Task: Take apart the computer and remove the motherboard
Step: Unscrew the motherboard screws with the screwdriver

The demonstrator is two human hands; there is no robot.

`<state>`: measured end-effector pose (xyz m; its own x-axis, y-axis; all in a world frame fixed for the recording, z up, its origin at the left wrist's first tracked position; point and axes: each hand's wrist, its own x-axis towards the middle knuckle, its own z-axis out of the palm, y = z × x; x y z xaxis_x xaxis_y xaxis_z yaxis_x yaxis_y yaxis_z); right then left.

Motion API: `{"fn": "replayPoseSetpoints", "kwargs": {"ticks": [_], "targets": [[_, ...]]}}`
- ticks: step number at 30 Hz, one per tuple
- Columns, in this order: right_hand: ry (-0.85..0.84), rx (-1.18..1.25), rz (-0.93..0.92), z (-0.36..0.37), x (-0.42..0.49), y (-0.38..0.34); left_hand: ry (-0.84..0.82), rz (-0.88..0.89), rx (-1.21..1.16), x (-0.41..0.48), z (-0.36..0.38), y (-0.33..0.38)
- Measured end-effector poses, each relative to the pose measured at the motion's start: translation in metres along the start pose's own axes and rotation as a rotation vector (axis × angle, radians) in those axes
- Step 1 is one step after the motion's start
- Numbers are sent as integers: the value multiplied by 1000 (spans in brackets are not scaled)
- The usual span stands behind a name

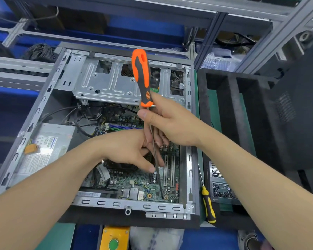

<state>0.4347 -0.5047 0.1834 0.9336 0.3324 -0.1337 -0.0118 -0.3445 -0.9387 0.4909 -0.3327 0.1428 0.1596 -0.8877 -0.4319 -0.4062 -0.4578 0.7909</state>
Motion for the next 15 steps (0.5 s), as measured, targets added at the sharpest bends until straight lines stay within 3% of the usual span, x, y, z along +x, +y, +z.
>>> {"fn": "replayPoseSetpoints", "kwargs": {"ticks": [6, 15], "targets": [[70, 12, -33, -13, -1, -16, -48, -4, 71, 0, -1, -4], [216, 55, -115, -52, -3, -62, -19, 5, -13, -1, 2, -2]]}}
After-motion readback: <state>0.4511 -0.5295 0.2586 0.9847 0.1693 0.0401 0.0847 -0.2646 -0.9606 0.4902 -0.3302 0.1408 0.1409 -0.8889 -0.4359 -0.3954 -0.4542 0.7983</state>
